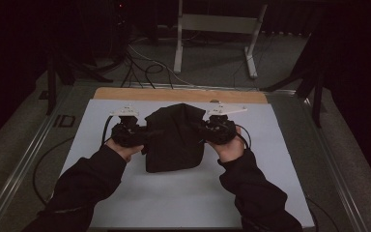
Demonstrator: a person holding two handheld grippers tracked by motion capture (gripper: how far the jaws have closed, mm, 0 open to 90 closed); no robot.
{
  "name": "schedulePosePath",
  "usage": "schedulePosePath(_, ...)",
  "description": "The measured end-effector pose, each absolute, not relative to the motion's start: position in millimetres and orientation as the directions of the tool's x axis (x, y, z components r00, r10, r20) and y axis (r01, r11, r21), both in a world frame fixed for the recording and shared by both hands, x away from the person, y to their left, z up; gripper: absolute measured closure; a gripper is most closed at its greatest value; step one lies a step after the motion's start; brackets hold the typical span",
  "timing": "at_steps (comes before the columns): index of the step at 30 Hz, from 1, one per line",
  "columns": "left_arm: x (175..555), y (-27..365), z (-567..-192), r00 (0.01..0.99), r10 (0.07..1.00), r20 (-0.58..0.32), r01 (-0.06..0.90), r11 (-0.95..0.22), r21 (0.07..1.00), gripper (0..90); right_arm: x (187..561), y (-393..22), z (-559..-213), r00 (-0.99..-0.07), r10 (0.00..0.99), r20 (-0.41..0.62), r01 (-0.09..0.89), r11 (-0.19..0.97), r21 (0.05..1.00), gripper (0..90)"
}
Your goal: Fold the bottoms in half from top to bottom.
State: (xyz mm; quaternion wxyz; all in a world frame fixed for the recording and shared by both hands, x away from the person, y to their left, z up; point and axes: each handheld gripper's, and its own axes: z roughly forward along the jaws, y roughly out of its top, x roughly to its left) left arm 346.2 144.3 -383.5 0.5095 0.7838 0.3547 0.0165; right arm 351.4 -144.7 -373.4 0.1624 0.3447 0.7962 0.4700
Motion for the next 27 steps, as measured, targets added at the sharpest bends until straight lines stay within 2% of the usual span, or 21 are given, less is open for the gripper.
schedulePosePath(27,386,124,-443,0.709,0.556,-0.434,0.639,-0.247,0.728,73.9,384,-157,-432,-0.636,0.76,0.134,0.543,0.317,0.777,78.4)
